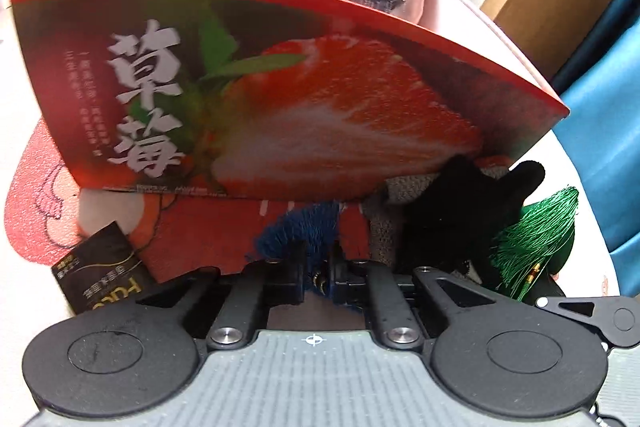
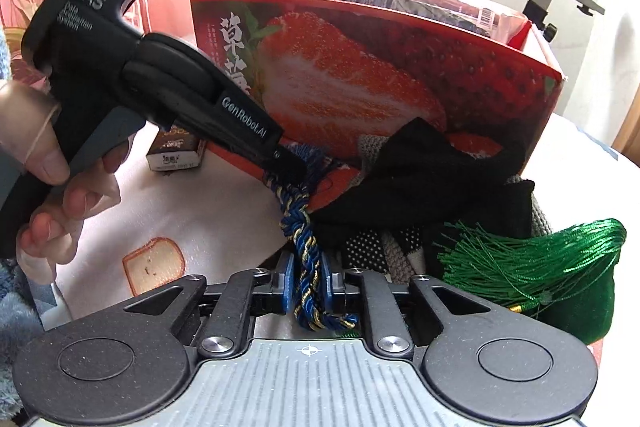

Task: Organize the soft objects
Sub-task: 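Grasp the rope's tassel end with the left tool while the right holds the rope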

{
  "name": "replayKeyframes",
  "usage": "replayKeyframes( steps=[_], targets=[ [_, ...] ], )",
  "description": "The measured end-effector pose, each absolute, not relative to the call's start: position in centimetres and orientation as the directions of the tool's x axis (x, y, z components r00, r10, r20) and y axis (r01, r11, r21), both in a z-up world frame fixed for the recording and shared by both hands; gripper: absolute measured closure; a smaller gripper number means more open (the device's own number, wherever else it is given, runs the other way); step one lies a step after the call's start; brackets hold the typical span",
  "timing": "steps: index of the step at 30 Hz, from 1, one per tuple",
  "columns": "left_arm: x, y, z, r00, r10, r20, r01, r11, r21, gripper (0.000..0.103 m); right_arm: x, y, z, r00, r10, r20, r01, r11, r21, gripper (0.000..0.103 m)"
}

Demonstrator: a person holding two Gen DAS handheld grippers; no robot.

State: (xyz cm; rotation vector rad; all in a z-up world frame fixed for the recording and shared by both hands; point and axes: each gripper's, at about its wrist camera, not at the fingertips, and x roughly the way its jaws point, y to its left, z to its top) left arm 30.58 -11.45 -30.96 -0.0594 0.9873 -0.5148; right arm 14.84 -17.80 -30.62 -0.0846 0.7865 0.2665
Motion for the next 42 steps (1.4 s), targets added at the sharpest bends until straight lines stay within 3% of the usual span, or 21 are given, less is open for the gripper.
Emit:
replayKeyframes(
  steps=[13, 26, 28, 29, 30, 32, 42],
  targets=[
    [29.1, -8.4, -30.7, 0.455, -0.419, -0.786, 0.366, 0.892, -0.264, 0.090, 14.1, -18.8, -30.6, 0.657, 0.214, -0.723, -0.238, 0.969, 0.069, 0.082],
    [27.4, -6.7, -30.3, 0.426, -0.430, -0.796, 0.401, 0.878, -0.260, 0.089, 14.1, -18.8, -30.8, 0.645, 0.201, -0.737, -0.255, 0.966, 0.041, 0.087],
    [27.4, -6.5, -29.9, 0.434, -0.455, -0.778, 0.426, 0.864, -0.268, 0.084, 14.2, -18.7, -30.8, 0.645, 0.204, -0.737, -0.256, 0.966, 0.043, 0.089],
    [27.5, -6.2, -29.6, 0.441, -0.471, -0.764, 0.431, 0.858, -0.280, 0.074, 14.3, -18.7, -30.8, 0.645, 0.204, -0.737, -0.257, 0.966, 0.043, 0.089],
    [27.4, -6.0, -29.2, 0.446, -0.488, -0.750, 0.436, 0.851, -0.294, 0.058, 14.3, -18.7, -30.8, 0.644, 0.205, -0.737, -0.258, 0.965, 0.043, 0.089],
    [27.5, -5.8, -28.7, 0.445, -0.527, -0.724, 0.463, 0.828, -0.317, 0.041, 14.4, -18.7, -30.8, 0.642, 0.208, -0.738, -0.259, 0.965, 0.046, 0.089],
    [27.0, -8.7, -30.4, 0.387, -0.541, -0.747, 0.636, 0.743, -0.208, 0.038, 14.8, -19.3, -30.2, 0.656, 0.181, -0.733, -0.229, 0.973, 0.036, 0.090]
  ],
)
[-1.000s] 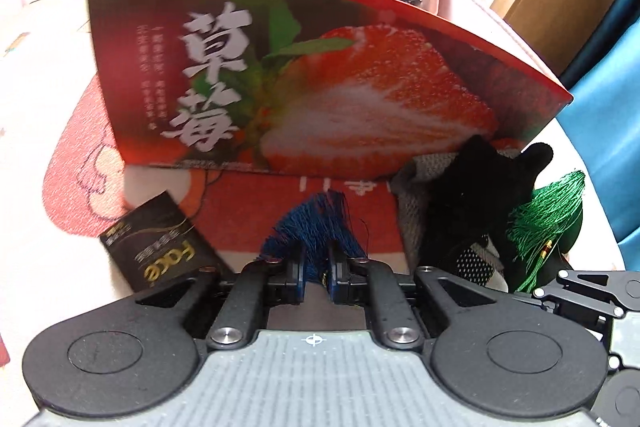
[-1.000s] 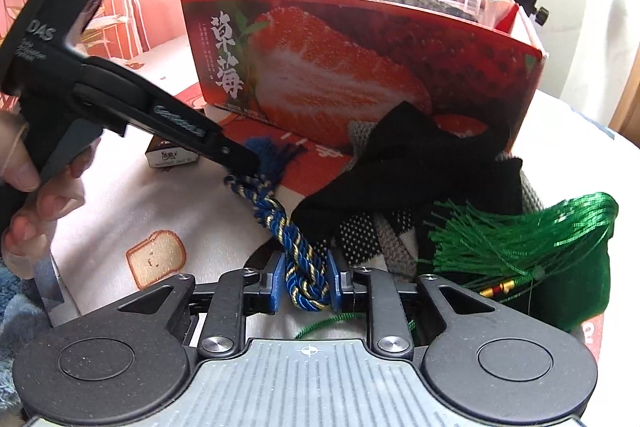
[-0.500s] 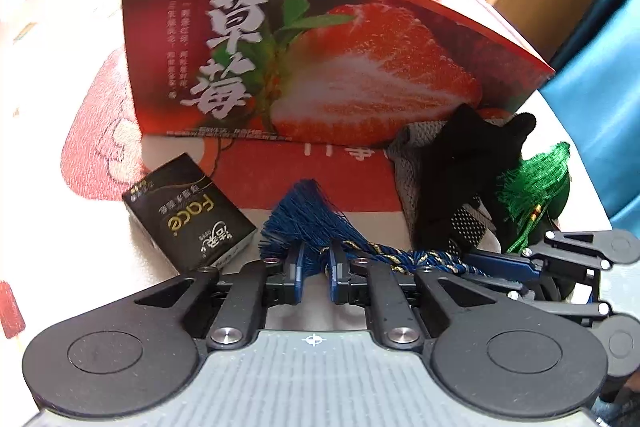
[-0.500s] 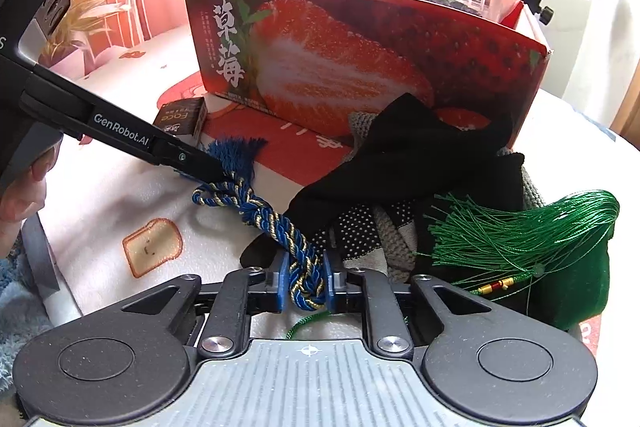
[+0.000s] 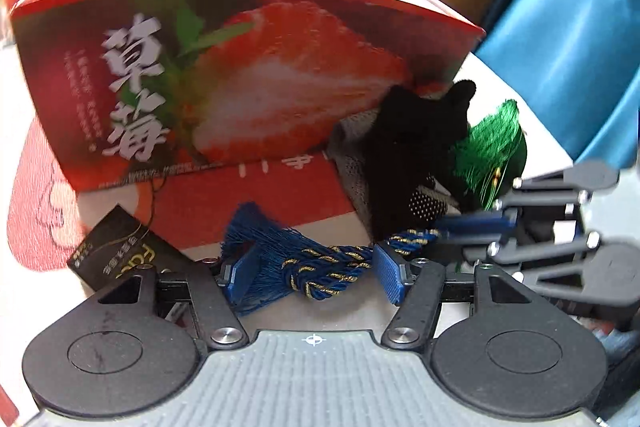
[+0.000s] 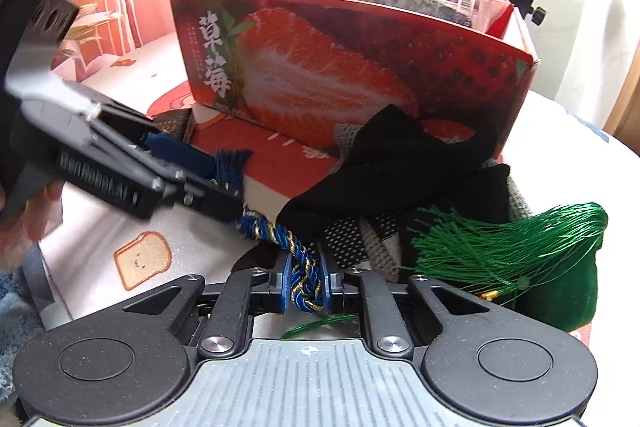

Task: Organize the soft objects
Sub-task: 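Grasp the rope's tassel end with the left tool while the right holds the rope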

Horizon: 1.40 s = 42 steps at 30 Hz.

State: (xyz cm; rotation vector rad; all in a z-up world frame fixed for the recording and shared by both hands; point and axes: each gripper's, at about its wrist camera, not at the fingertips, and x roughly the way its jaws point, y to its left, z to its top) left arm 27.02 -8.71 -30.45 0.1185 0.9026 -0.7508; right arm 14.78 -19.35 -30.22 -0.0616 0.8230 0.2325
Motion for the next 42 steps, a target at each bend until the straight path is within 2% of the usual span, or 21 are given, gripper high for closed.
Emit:
replayKeyframes(
  steps=[12, 13, 15, 16, 17, 18, 20, 26, 39, 42],
  targets=[
    [25.9, -8.7, -30.6, 0.382, -0.530, -0.757, 0.688, 0.710, -0.150, 0.040, 15.2, -19.7, -30.3, 0.659, 0.158, -0.735, -0.199, 0.979, 0.032, 0.091],
    [25.8, -8.9, -30.7, 0.394, -0.521, -0.757, 0.690, 0.712, -0.131, 0.043, 15.2, -19.6, -30.4, 0.658, 0.156, -0.737, -0.196, 0.980, 0.032, 0.090],
    [25.6, -9.1, -30.8, 0.437, -0.486, -0.757, 0.685, 0.725, -0.071, 0.068, 15.2, -19.7, -30.4, 0.656, 0.156, -0.738, -0.190, 0.981, 0.038, 0.090],
    [25.6, -9.1, -30.7, 0.453, -0.472, -0.756, 0.675, 0.736, -0.055, 0.074, 15.3, -19.8, -30.5, 0.655, 0.156, -0.739, -0.187, 0.981, 0.041, 0.090],
    [25.7, -8.8, -30.7, 0.461, -0.465, -0.756, 0.661, 0.748, -0.056, 0.087, 15.2, -19.8, -30.5, 0.654, 0.156, -0.740, -0.185, 0.982, 0.043, 0.090],
    [26.0, -8.4, -30.6, 0.463, -0.462, -0.756, 0.642, 0.763, -0.073, 0.094, 15.2, -19.8, -30.5, 0.654, 0.155, -0.740, -0.184, 0.982, 0.044, 0.089],
    [26.6, -7.6, -30.7, 0.452, -0.479, -0.752, 0.611, 0.781, -0.130, 0.097, 15.2, -19.7, -30.6, 0.653, 0.152, -0.742, -0.182, 0.982, 0.041, 0.089],
    [26.1, -7.8, -30.6, 0.468, -0.465, -0.751, 0.602, 0.790, -0.114, 0.098, 14.9, -19.3, -30.4, 0.652, 0.151, -0.743, -0.190, 0.981, 0.033, 0.085],
    [25.7, -7.1, -30.8, 0.442, -0.474, -0.762, 0.602, 0.786, -0.140, 0.098, 14.9, -19.5, -30.3, 0.654, 0.164, -0.738, -0.194, 0.980, 0.046, 0.089],
    [25.4, -7.4, -30.5, 0.454, -0.459, -0.764, 0.615, 0.782, -0.104, 0.096, 14.9, -19.5, -30.3, 0.656, 0.160, -0.737, -0.193, 0.980, 0.041, 0.089]
  ],
)
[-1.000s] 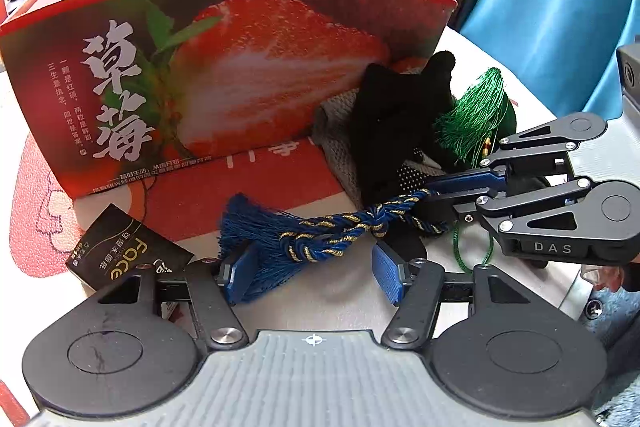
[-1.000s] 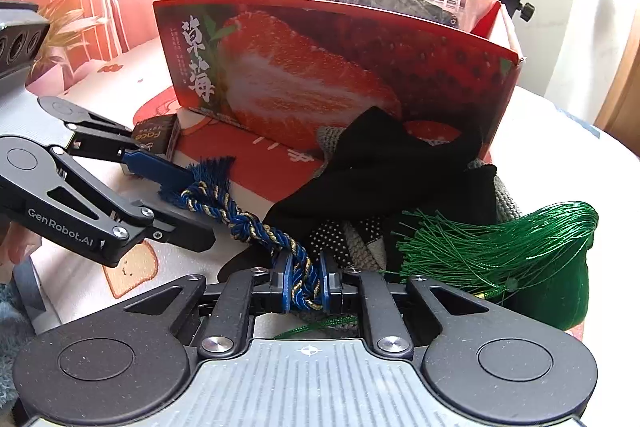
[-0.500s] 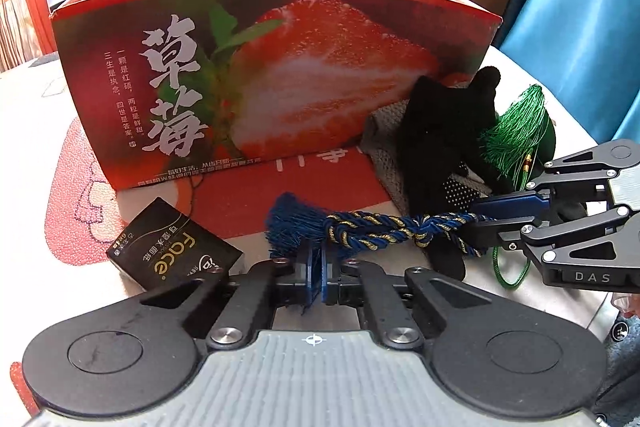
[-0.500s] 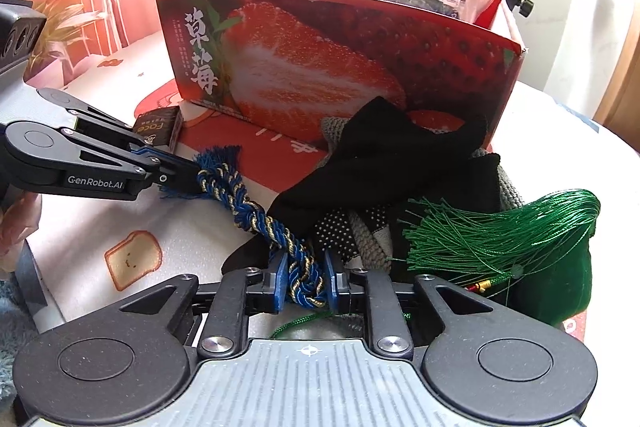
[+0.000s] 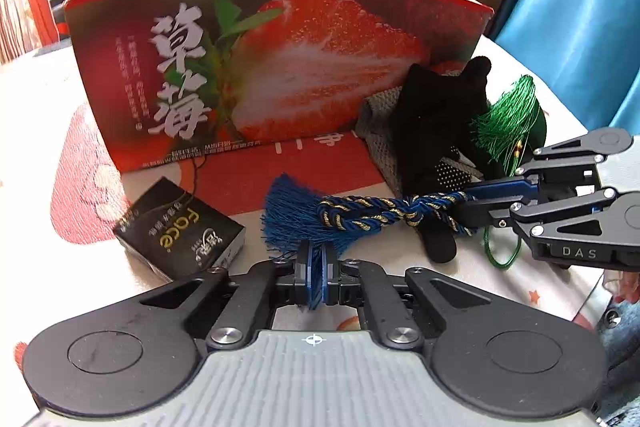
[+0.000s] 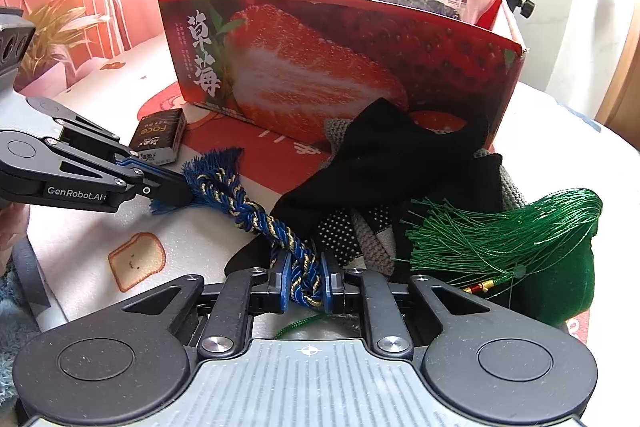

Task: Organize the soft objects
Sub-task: 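Grasp the rope's tassel end with the left tool while the right holds the rope, then lift the rope with both tools up over the red box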

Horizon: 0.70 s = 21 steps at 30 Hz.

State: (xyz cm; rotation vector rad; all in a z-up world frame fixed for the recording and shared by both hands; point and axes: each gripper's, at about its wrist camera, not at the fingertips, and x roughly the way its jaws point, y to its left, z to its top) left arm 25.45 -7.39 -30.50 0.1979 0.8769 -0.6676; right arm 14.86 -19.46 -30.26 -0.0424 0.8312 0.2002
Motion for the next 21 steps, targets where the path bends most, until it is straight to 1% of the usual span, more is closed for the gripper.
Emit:
replayKeyframes(
  steps=[2, 4, 6, 9, 10, 11, 12, 13, 14, 15, 21],
  targets=[
    [25.3, -7.5, -29.8, 0.484, -0.467, -0.740, 0.626, 0.776, -0.081, 0.095, 14.9, -19.5, -30.3, 0.655, 0.160, -0.739, -0.192, 0.981, 0.042, 0.089],
    [25.5, -7.3, -28.8, 0.494, -0.519, -0.698, 0.637, 0.762, -0.116, 0.095, 14.9, -19.5, -30.4, 0.653, 0.159, -0.740, -0.193, 0.980, 0.041, 0.089],
    [25.8, -7.3, -27.9, 0.490, -0.569, -0.661, 0.655, 0.740, -0.152, 0.089, 15.0, -19.5, -30.4, 0.652, 0.160, -0.741, -0.194, 0.980, 0.041, 0.089],
    [26.7, -8.6, -28.2, 0.468, -0.575, -0.671, 0.699, 0.705, -0.117, 0.081, 15.1, -19.5, -30.5, 0.650, 0.159, -0.743, -0.192, 0.981, 0.042, 0.089],
    [27.0, -9.0, -28.6, 0.451, -0.573, -0.684, 0.707, 0.697, -0.117, 0.080, 15.1, -19.5, -30.5, 0.650, 0.159, -0.743, -0.192, 0.981, 0.042, 0.089],
    [27.4, -9.2, -29.1, 0.429, -0.582, -0.692, 0.713, 0.688, -0.136, 0.077, 15.1, -19.6, -30.5, 0.649, 0.159, -0.744, -0.192, 0.981, 0.042, 0.089],
    [27.7, -9.3, -29.6, 0.393, -0.600, -0.697, 0.725, 0.668, -0.167, 0.064, 15.1, -19.5, -30.5, 0.649, 0.159, -0.744, -0.192, 0.980, 0.042, 0.089],
    [27.9, -9.4, -30.2, 0.361, -0.612, -0.704, 0.738, 0.649, -0.186, 0.057, 15.1, -19.5, -30.5, 0.648, 0.158, -0.745, -0.193, 0.980, 0.040, 0.089],
    [27.9, -9.5, -30.5, 0.362, -0.608, -0.706, 0.741, 0.647, -0.177, 0.046, 15.1, -19.5, -30.5, 0.648, 0.156, -0.746, -0.192, 0.981, 0.039, 0.089],
    [27.8, -9.4, -30.7, 0.380, -0.604, -0.701, 0.744, 0.650, -0.156, 0.040, 15.1, -19.6, -30.5, 0.647, 0.156, -0.746, -0.192, 0.981, 0.039, 0.089],
    [27.6, -8.3, -31.1, 0.328, -0.619, -0.714, 0.779, 0.605, -0.167, 0.039, 15.2, -19.6, -30.5, 0.647, 0.158, -0.746, -0.189, 0.981, 0.044, 0.089]
  ],
)
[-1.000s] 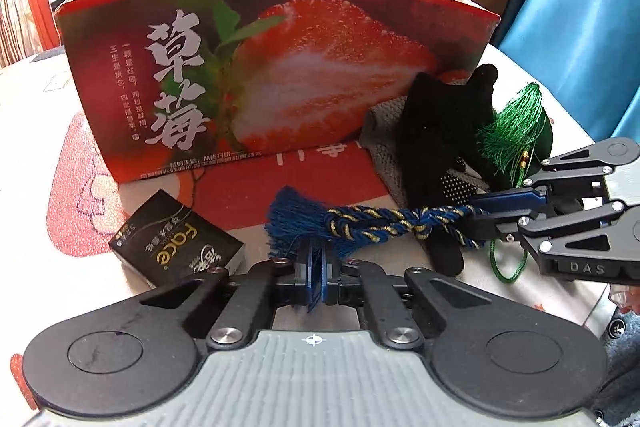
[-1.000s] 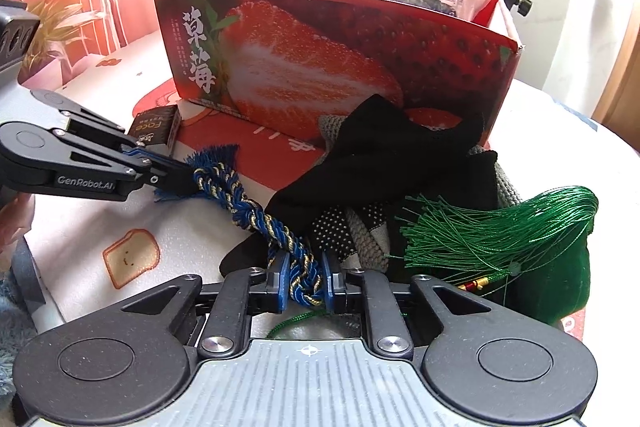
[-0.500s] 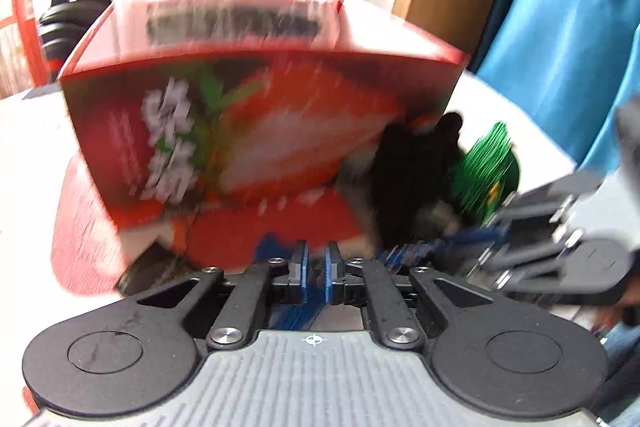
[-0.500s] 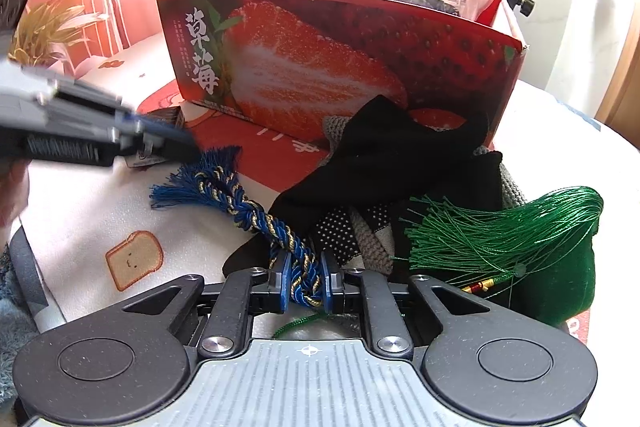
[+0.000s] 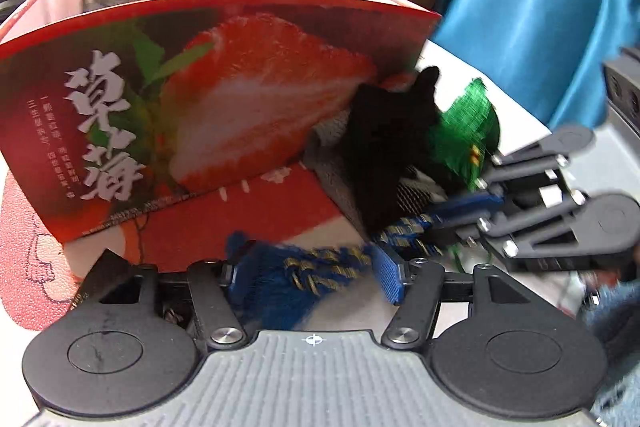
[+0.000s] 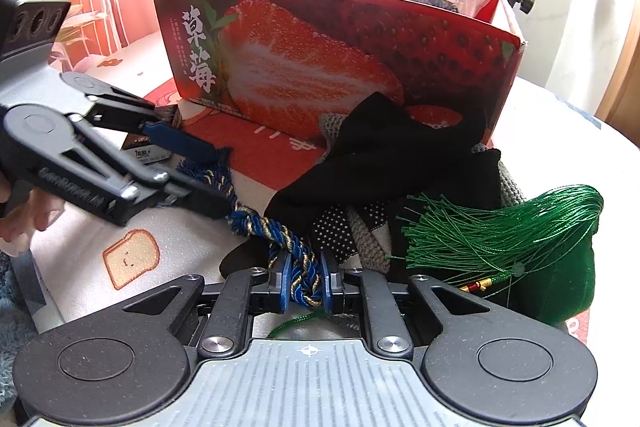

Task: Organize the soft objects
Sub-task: 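Lift the rope with both tools up over the red box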

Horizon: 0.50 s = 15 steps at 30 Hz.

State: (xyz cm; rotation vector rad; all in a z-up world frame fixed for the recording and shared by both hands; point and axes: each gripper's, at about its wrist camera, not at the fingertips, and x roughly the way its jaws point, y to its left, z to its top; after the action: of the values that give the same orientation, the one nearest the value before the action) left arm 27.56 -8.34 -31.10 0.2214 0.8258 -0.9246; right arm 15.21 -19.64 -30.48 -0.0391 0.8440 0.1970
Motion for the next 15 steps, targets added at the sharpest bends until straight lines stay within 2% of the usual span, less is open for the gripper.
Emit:
replayKeyframes(
  steps=[8, 11, 13, 15],
  targets=[
    [26.1, -8.8, -31.6, 0.377, -0.573, -0.728, 0.817, 0.576, -0.031, 0.040, 15.3, -19.6, -30.5, 0.645, 0.154, -0.749, -0.188, 0.981, 0.040, 0.089],
    [25.6, -9.1, -31.7, 0.434, -0.538, -0.722, 0.804, 0.593, 0.041, 0.055, 15.2, -19.6, -30.5, 0.641, 0.157, -0.751, -0.192, 0.981, 0.041, 0.088],
    [25.9, -9.3, -31.6, 0.443, -0.532, -0.721, 0.795, 0.605, 0.042, 0.063, 15.2, -19.6, -30.4, 0.640, 0.161, -0.751, -0.195, 0.980, 0.044, 0.086],
    [26.0, -9.0, -31.5, 0.461, -0.520, -0.719, 0.777, 0.628, 0.044, 0.089, 15.1, -19.4, -30.4, 0.638, 0.166, -0.752, -0.201, 0.979, 0.045, 0.084]
  ],
)
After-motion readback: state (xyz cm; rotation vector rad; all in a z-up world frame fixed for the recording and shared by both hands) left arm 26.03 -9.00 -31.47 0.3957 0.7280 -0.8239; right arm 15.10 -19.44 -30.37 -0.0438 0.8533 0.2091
